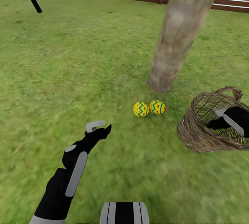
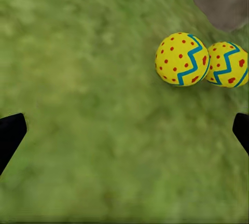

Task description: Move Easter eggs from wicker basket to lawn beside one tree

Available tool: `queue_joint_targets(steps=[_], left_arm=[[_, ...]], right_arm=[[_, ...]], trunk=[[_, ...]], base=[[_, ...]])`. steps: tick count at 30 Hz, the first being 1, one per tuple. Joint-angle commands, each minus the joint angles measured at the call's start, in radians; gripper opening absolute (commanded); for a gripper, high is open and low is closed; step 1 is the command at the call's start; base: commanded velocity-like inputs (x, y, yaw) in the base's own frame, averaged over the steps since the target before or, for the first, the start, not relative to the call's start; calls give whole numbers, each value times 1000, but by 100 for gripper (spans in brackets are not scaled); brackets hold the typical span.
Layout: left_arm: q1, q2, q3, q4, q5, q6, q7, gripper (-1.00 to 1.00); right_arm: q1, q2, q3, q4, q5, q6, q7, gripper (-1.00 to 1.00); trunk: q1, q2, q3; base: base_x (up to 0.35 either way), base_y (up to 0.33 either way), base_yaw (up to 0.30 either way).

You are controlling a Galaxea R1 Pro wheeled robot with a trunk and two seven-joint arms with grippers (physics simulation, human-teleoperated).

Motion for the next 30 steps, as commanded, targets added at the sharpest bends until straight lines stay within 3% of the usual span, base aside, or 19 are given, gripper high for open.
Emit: queue_joint_targets(steps=[1,10,16,30], left_arm=[[-1,0,6,-1,11,7,9,100],[0,4,43,4,10,32,9,100],[0,29,57,8,12,33,9,100],[25,38,58,19,12,33,6,100]], right_arm=[[-1,-3,5,-2,2,3,4,100],[-1,-25,2,-5,0,0,10,100],[-1,-25,1,-13,1,-2,12,100],[-1,-45,-8,-25,1,-4,39,100]], trunk=[[0,-1,-5],[4,-3,-40],[7,-4,-63],[7,-4,-63]], base=[[0,0,0],[0,0,0],[0,0,0],[41,0,0]])
